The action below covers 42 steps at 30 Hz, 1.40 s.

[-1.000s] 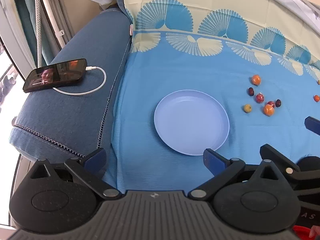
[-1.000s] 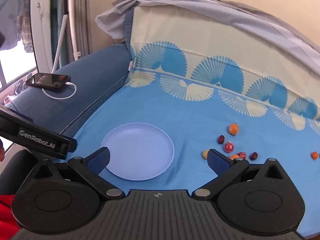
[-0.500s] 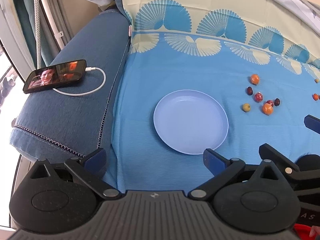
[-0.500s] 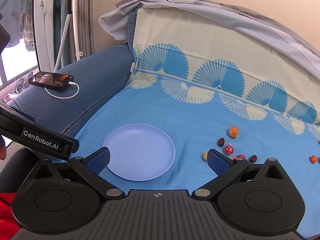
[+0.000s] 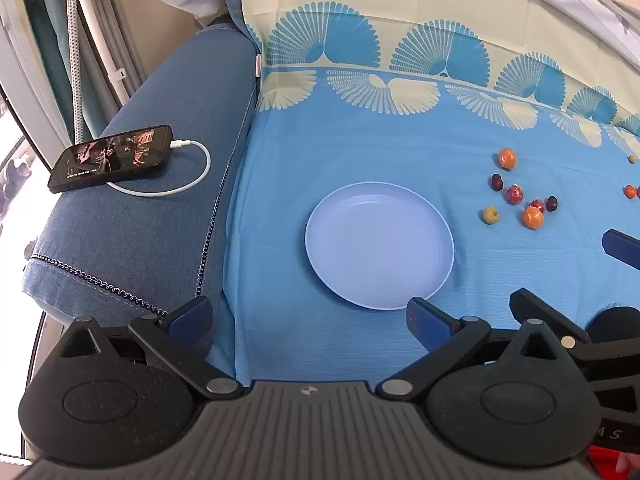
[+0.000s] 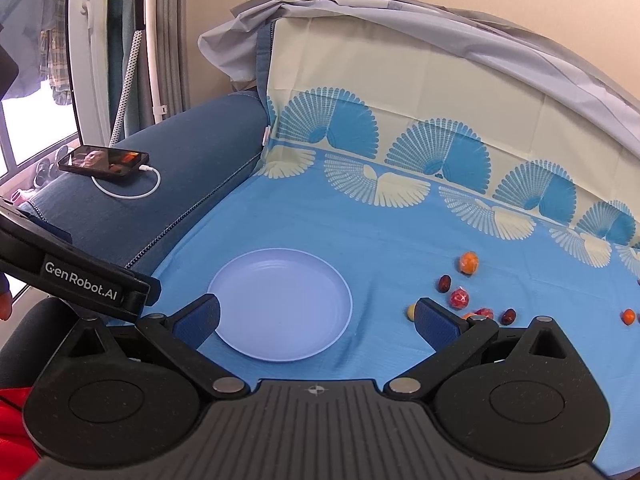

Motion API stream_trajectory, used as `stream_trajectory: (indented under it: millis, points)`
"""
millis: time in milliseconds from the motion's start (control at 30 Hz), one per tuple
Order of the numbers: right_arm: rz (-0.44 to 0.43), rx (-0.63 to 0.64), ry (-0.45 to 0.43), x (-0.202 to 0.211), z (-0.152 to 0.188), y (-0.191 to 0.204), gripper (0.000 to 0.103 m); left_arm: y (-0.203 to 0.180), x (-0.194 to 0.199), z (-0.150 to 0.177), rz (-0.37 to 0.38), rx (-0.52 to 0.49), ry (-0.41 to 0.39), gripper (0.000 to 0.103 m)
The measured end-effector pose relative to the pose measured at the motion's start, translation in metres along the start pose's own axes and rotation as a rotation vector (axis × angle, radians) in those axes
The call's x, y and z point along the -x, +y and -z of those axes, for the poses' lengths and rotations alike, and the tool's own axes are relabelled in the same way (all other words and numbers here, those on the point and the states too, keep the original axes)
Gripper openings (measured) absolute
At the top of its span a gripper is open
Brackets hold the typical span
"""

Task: Organize fruits

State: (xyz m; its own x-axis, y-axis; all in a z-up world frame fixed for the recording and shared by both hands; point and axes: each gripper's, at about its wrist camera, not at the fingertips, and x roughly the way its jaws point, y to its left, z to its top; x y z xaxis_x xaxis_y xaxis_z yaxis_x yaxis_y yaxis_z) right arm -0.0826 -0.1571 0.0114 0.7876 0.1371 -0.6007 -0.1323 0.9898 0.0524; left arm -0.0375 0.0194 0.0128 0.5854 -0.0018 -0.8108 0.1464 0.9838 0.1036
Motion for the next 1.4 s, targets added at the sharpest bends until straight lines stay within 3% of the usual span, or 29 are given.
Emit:
stream_trajectory:
  millis: [1400]
  points:
    - [-0.02,-0.012,-0.002,-0.0001,0.001,0.0001,0.103,-0.004,0.0059,-0.0019,-0.016,-0.001,-0.022,0.103]
